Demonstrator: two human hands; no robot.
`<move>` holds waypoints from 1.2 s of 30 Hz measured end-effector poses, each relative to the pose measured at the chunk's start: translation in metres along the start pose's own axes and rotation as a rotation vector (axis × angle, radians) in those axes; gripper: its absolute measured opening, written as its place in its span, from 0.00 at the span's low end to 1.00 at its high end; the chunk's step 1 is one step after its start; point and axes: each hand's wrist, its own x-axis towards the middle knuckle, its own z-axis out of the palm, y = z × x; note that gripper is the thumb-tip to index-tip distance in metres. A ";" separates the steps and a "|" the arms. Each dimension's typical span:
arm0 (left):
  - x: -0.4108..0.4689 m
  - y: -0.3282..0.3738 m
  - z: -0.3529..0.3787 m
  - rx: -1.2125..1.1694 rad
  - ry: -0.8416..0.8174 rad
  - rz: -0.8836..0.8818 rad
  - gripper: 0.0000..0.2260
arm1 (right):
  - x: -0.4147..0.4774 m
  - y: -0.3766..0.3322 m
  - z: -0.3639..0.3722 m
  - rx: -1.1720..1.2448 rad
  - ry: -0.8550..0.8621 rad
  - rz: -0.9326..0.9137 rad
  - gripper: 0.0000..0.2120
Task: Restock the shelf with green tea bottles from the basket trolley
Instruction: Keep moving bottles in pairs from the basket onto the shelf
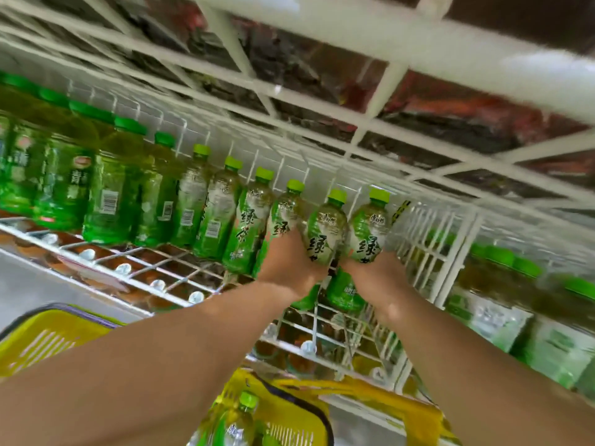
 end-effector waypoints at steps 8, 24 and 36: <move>0.013 -0.012 0.022 -0.094 0.033 0.016 0.11 | 0.028 0.014 0.017 -0.023 0.016 0.011 0.18; 0.020 -0.015 0.036 0.025 0.068 0.012 0.18 | 0.027 0.024 0.035 0.058 -0.012 0.013 0.12; 0.015 -0.022 0.040 0.145 0.002 0.008 0.14 | 0.024 0.041 0.033 -0.028 0.086 0.011 0.16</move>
